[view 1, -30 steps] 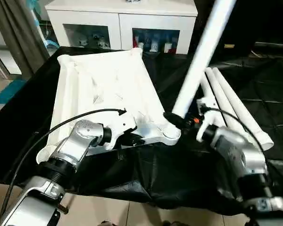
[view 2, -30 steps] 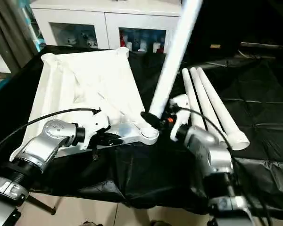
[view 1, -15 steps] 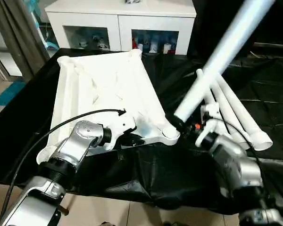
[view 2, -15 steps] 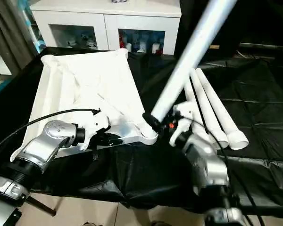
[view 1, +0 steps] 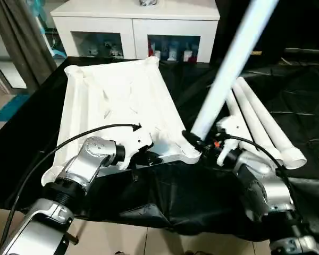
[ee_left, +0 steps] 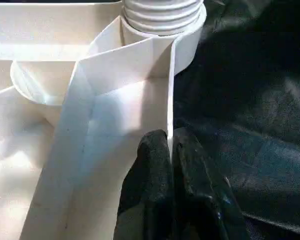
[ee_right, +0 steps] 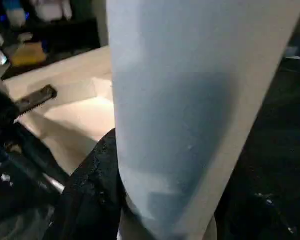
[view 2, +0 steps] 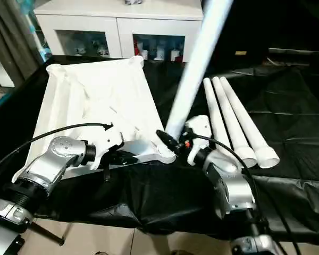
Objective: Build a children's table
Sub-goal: Insert table leg to table base
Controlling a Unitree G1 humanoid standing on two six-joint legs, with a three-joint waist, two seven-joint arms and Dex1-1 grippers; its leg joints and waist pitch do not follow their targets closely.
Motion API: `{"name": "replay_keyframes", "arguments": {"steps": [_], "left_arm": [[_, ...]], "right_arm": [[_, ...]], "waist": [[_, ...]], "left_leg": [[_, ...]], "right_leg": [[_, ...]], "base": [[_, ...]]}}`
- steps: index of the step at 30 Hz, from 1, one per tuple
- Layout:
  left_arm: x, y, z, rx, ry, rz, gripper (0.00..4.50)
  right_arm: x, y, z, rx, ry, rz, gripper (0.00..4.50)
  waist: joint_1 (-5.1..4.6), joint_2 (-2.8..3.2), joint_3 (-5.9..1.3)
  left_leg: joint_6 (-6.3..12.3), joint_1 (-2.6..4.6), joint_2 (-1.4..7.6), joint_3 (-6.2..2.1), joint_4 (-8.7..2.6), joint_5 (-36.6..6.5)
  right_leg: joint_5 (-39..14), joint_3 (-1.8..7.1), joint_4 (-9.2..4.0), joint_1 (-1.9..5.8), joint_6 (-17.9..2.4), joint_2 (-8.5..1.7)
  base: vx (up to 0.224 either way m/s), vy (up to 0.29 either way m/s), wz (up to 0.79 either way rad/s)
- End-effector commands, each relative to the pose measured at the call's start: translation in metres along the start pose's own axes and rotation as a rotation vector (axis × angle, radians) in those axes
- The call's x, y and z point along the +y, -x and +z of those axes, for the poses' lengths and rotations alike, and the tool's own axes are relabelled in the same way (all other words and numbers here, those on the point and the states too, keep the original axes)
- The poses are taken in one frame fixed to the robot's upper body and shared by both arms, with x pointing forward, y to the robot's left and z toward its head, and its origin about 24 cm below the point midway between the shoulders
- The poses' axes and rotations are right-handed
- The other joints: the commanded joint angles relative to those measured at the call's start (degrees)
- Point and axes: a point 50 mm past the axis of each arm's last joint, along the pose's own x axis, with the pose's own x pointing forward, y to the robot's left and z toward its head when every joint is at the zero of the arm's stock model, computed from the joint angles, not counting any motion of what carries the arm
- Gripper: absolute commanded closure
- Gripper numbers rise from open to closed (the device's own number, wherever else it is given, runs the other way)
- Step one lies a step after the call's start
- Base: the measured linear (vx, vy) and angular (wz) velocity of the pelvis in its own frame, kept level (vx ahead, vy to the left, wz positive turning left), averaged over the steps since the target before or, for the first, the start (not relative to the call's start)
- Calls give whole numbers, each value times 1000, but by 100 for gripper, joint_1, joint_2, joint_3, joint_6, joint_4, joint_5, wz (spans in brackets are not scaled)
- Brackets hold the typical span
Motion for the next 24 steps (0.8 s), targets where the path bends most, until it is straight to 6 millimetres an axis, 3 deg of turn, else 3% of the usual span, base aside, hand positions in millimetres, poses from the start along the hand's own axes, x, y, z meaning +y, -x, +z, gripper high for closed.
{"name": "replay_keyframes", "arguments": {"steps": [1,2,8,13,15,16,19,20,24], "left_arm": [[5,6,6,-17,-22,31,450],[4,6,6,-15,-23,28,450],[3,8,6,-9,-33,9,450],[0,10,9,-17,-59,-27,450],[0,10,9,-17,-60,-28,450],[-1,11,10,-18,-72,-54,450],[-4,14,11,-7,-103,-96,450],[-4,15,11,0,-108,-102,450],[-5,18,11,10,-119,-118,450]], "right_arm": [[17,3,-45,232,-87,104,259],[17,3,-46,247,-80,126,259],[14,4,-48,292,-89,192,259],[9,8,-49,279,-108,233,259],[9,8,-49,279,-108,235,259],[9,11,-51,286,-117,261,259],[10,16,-54,309,-99,313,259],[11,17,-55,314,-91,322,259],[13,18,-56,309,-83,351,259]], "waist": [[-2,-4,-302],[-15,-41,-307],[-41,-66,-326],[-51,-86,-293],[-46,-87,-304],[-42,-78,-261],[-39,-78,-267],[-33,-74,-228],[-32,-84,-192]], "left_leg": [[79,79,217,-119,-474,-2317],[95,78,225,-113,-475,-2287],[173,57,234,-103,-482,-2119],[209,69,241,-94,-490,-2133],[237,63,246,-88,-499,-1990],[256,51,245,-88,-517,-1968],[312,59,253,-78,-523,-1890],[331,55,253,-71,-533,-1908],[323,61,257,-76,-555,-1950]], "right_leg": [[-2961,216,-561,180,-957,-418],[-2861,216,-558,175,-975,-406],[-2384,219,-505,211,-1171,-412],[-2489,225,-532,197,-1160,-418],[-2248,225,-516,216,-1211,-410],[-2159,223,-518,207,-1235,-409],[-1926,223,-505,222,-1303,-403],[-1884,224,-514,207,-1321,-399],[-1926,224,-510,210,-1324,-403]], "base": [[0,0,0],[0,0,0],[0,0,0],[0,0,0],[0,0,0],[0,0,0],[0,0,0],[0,0,0],[0,0,0]]}}
